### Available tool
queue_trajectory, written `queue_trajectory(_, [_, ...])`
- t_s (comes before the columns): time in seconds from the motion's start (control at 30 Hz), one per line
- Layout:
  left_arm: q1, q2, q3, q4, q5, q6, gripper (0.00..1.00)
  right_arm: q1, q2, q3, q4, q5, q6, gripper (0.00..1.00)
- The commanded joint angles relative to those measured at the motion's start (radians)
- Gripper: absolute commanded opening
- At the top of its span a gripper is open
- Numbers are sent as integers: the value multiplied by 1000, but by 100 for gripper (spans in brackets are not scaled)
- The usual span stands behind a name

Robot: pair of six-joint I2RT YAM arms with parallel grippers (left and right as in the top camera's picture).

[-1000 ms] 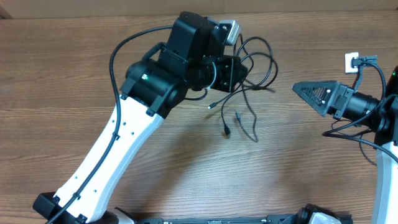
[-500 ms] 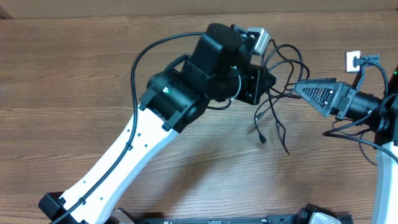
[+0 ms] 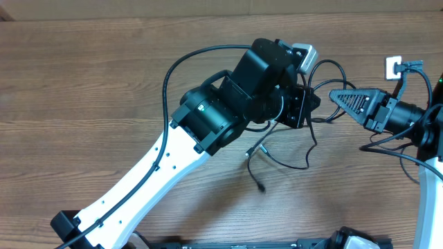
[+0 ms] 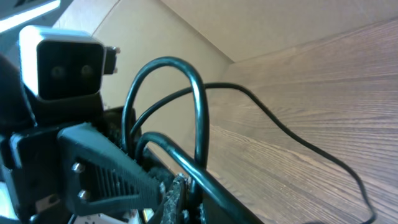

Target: Untangle cables

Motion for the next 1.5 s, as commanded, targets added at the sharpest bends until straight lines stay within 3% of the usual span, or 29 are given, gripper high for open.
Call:
queue_trajectory(0.0, [22, 10, 14, 0, -7, -2, 6, -1, -1, 8, 0, 4, -8, 4])
queue_trajectory(0.07, [34, 10, 14, -13, -7, 18, 13, -1, -1, 8, -5, 37, -7, 4])
queue_trajectory(0.27, [92, 10, 14, -138, -64, 32, 49, -1, -1, 8, -12, 85, -6, 4])
queue_trajectory(0.63, [129, 10, 14, -216, -87, 39, 56, -1, -1, 8, -11, 88, -3, 4])
queue_trajectory(0.77, [127, 10, 14, -217, -75, 95, 51, -1, -1, 8, -11, 88, -3, 4])
queue_trajectory(1.03, [108, 10, 14, -201, -76, 229, 52, -1, -1, 8, -12, 105, -3, 4])
queue_trajectory(1.17, [98, 10, 14, -161, -74, 307, 61, -1, -1, 8, -27, 103, -4, 4])
queue_trajectory(1.3, [97, 10, 14, -129, -68, 305, 71, -1, -1, 8, -34, 98, -6, 4])
queue_trajectory(1.47, [97, 10, 14, -120, -38, 279, 70, -1, -1, 8, -33, -143, -204, 4])
